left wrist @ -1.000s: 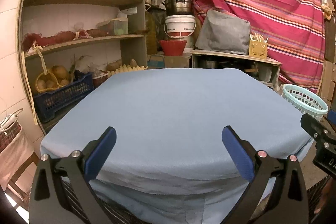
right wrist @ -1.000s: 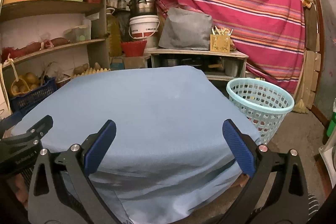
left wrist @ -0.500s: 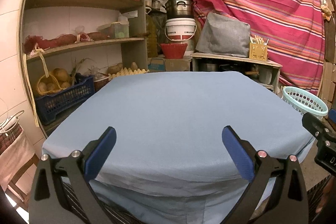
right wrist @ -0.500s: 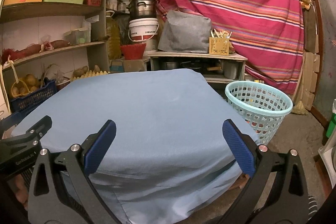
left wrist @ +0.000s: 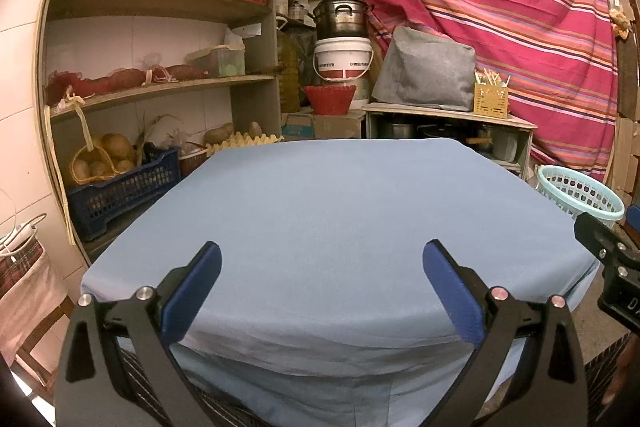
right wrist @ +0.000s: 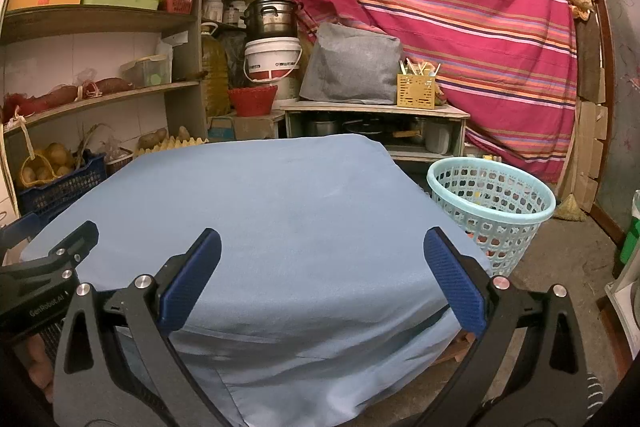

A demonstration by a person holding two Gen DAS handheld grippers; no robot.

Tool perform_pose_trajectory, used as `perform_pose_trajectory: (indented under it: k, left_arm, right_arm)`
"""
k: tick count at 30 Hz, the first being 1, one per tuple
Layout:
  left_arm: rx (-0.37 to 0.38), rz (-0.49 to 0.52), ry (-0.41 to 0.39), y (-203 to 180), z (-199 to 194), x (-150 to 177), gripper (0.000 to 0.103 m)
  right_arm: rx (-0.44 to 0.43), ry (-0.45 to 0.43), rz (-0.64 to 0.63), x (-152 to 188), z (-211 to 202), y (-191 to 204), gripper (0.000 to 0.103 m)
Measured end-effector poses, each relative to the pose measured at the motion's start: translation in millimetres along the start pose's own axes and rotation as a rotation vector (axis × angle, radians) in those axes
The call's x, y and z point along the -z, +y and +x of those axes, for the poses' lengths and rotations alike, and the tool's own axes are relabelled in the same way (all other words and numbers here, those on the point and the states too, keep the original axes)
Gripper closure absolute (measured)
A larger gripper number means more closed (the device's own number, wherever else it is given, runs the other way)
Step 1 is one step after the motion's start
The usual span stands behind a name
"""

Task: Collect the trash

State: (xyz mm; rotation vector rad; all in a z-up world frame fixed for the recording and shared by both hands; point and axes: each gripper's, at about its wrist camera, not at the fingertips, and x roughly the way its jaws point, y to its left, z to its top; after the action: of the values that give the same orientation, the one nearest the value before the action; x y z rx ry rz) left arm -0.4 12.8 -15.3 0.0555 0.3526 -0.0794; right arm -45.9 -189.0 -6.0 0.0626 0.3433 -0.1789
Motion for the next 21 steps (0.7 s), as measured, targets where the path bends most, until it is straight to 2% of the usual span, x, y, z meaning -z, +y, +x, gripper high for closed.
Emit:
perform_pose_trajectory:
  k: [21]
  left_arm:
    - [-0.005, 0.005, -0.023, -6.7, -4.6, -0.6, 0.005]
  right_arm:
    - [0.004, -0.008, -0.005, -1.6, -0.7, 3.1, 0.004]
